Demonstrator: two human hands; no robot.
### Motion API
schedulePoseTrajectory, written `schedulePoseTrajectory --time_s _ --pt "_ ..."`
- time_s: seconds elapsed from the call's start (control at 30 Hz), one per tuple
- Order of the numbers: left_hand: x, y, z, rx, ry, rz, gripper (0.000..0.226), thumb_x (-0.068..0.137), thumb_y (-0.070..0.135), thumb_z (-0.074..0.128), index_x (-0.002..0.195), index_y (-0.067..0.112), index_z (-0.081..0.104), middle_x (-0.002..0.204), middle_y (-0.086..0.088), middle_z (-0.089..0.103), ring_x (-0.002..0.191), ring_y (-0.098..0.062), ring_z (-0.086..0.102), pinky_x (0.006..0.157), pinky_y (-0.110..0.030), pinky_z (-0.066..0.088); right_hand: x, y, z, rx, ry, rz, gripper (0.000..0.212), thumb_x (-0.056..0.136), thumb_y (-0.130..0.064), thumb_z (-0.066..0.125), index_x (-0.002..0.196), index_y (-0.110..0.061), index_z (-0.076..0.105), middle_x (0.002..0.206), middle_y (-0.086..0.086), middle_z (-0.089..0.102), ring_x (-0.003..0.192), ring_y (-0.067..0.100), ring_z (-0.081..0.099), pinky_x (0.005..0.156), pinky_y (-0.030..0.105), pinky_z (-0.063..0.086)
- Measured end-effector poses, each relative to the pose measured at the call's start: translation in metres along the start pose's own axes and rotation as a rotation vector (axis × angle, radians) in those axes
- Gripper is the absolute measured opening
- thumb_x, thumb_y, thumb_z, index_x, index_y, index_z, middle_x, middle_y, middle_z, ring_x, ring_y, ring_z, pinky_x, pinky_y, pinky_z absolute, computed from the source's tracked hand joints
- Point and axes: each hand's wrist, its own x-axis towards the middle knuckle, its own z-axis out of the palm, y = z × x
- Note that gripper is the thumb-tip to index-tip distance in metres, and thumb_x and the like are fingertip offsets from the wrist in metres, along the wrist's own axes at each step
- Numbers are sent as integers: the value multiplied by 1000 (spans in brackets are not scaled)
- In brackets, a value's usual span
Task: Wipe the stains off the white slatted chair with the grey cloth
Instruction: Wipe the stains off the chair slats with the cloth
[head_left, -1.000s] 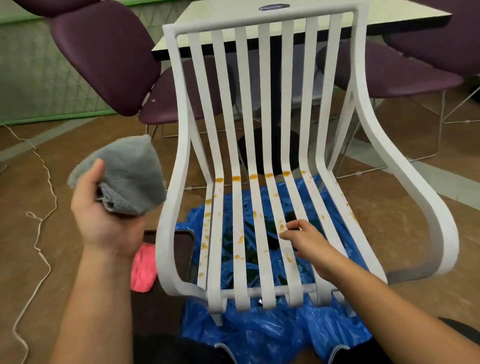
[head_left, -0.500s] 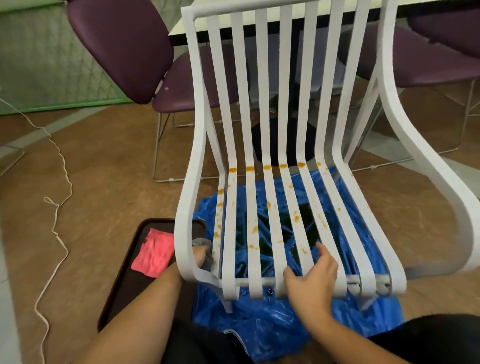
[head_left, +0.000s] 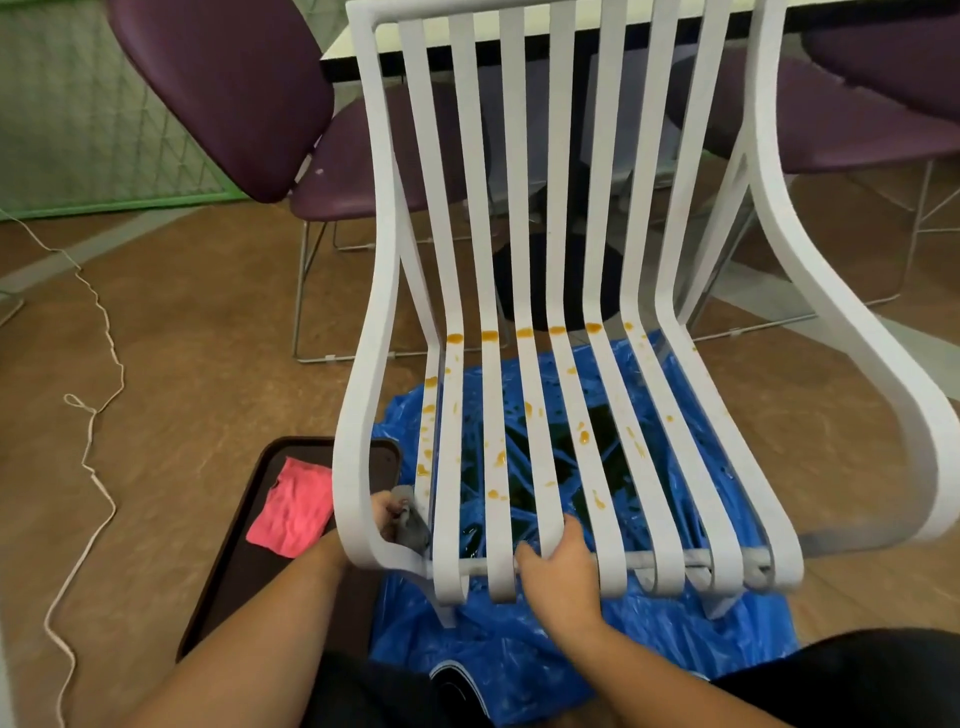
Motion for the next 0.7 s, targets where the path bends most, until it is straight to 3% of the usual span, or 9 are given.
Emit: schedulePoseTrajectory --time_s 0.03,0.1,0.2,0.27,0.33,0.47,0.6,0.67,0.7 --pt "8 -2 -4 102 17 5 24 93 -1 44 70 3 50 79 -12 51 68 -27 51 76 -36 47 4 -5 2 -27 38 29 23 88 -18 67 109 -16 57 87 -1 67 76 16 67 69 40 61" --pt "6 4 -10 247 -32 1 25 93 -5 48 69 1 54 77 -11 51 67 -24 50 67 -28 49 11 -12 6 -63 110 67 7 89 -22 65 89 -17 60 77 -1 67 69 17 65 66 39 59" --pt "-4 5 -7 551 -266 69 23 99 0 55 80 12 62 83 2 55 75 -7 52 71 -16 45 20 -18 12 -46 204 143 14 86 -26 65 76 -17 62 69 0 66 64 20 64 61 35 57" --pt "-4 0 -8 639 -322 104 16 101 4 55 90 14 57 93 0 58 91 -16 62 72 -10 43 22 -18 18 -82 256 182 16 86 -30 65 74 -19 63 68 -1 65 63 20 63 58 32 55" --pt "8 -5 -6 747 -307 197 5 100 7 58 102 11 55 108 -9 62 112 -31 63 84 -16 46 21 -17 23 -125 300 189 18 87 -34 64 74 -20 62 68 -1 64 62 20 61 57 30 51" --pt "21 -12 -1 694 -241 298 10 101 14 57 94 20 60 91 1 67 87 -16 65 90 -24 54 23 -13 24 -193 316 178 19 88 -34 64 75 -20 59 69 -1 62 62 19 58 55 29 46" --pt "44 -6 6 596 -174 358 19 100 32 60 113 19 66 101 3 72 92 -11 68 100 -40 53 27 -11 23 -246 278 145 19 87 -30 65 75 -17 58 68 -1 63 61 18 62 53 29 49" --pt "48 3 11 561 -143 393 25 98 36 63 118 23 60 110 5 71 101 -12 67 100 -36 52 31 -14 20 -238 241 146 18 85 -27 65 74 -14 61 65 0 65 58 18 63 49 28 49" --pt "49 8 12 527 -134 412 22 97 32 65 117 25 57 110 6 69 100 -10 65 95 -27 53 34 -17 19 -234 225 153 17 85 -25 65 73 -13 62 65 1 66 57 18 64 47 27 47"
